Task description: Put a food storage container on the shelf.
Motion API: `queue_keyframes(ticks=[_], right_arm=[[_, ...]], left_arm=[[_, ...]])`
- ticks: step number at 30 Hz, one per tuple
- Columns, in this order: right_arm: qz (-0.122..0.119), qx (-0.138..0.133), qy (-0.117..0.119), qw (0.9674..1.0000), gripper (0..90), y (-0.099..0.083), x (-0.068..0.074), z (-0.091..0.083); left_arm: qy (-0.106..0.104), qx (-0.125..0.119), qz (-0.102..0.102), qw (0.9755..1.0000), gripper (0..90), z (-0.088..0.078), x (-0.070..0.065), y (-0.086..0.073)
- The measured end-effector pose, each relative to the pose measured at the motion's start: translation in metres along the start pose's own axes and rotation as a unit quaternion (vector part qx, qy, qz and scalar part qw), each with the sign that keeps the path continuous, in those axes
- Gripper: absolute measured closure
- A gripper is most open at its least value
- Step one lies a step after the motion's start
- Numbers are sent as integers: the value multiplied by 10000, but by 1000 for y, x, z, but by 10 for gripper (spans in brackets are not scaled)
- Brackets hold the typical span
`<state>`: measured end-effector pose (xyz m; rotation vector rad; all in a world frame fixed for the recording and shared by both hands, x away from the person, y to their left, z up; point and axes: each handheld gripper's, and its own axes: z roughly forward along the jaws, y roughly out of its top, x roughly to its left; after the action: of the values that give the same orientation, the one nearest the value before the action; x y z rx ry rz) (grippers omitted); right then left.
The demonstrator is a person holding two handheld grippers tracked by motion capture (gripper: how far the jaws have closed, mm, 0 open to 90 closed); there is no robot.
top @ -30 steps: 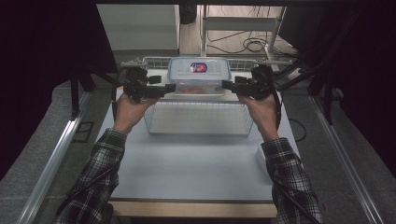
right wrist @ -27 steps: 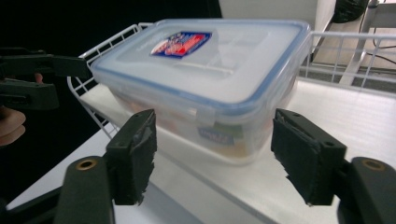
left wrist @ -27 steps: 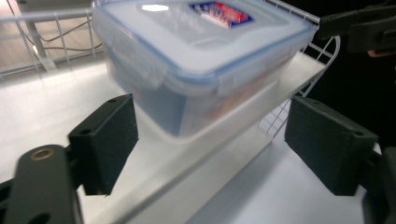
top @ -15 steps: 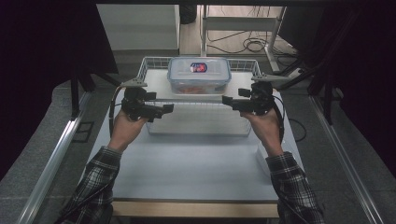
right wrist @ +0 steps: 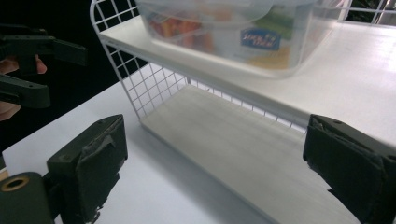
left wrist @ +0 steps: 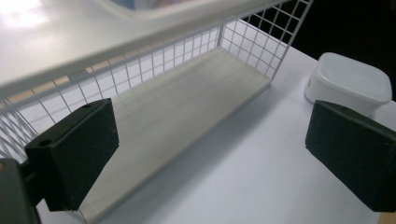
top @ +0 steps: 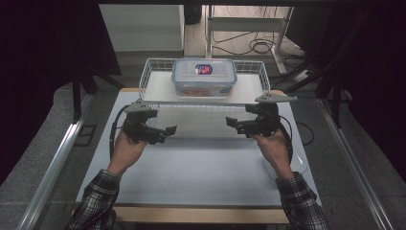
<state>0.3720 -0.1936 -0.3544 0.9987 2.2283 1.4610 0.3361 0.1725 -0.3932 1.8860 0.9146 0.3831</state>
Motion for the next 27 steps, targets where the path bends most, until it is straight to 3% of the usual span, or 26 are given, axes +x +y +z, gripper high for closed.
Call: queue_keyframes(ticks=[4,11,18,21,27], right_arm=[[-76,74,21,9999,45,-13,4,-3],[-54,68,185,9998,20,-35,7,-7],[-45,124,184,9997,24,-57,14,-12],[-116,240,107,9996,26,-65,17,-13],[-220,218,8,9995,25,-78,23,-17]], left_arm=[[89,-23,131,9999,33,-4,-7,-12],[35,-7,403,9992,35,-9,-19,-26],[-164,13,351,9992,35,-9,-28,-44],[-109,79,382,9992,35,-7,-29,-51],[29,178,486,9987,33,-4,-34,-63]])
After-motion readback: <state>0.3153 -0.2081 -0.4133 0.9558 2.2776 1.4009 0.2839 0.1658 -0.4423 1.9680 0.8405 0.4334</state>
